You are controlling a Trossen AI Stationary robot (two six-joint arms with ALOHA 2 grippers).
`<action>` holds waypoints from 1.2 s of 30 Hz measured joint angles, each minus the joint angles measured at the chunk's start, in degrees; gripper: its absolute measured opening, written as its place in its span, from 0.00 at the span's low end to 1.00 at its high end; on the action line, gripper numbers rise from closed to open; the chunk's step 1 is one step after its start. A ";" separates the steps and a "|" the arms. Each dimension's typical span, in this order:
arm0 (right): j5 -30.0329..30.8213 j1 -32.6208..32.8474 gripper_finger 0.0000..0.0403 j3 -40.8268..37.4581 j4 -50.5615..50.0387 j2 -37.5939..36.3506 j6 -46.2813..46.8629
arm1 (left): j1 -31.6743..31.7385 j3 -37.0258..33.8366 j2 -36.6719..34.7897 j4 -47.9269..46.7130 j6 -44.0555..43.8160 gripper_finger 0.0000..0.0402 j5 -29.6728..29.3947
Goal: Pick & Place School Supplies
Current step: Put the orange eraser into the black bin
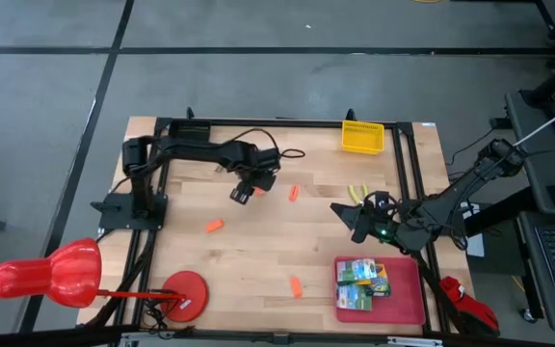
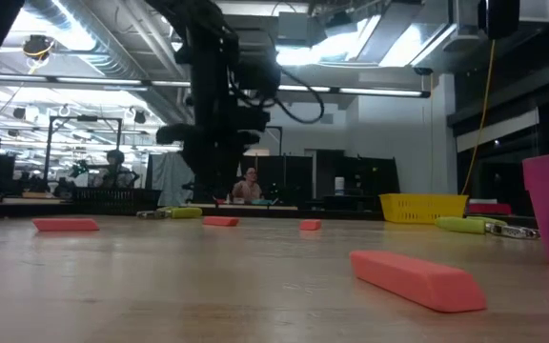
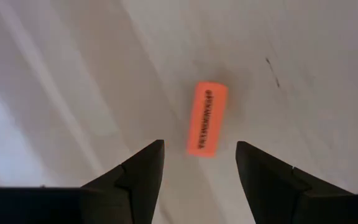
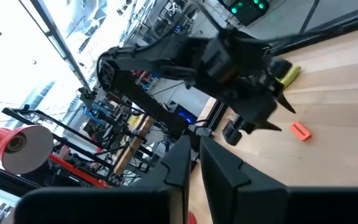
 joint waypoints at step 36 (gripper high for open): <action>-0.62 0.44 0.10 0.00 3.95 -0.01 0.07 | 9.34 -0.13 4.51 11.20 -21.04 0.14 0.12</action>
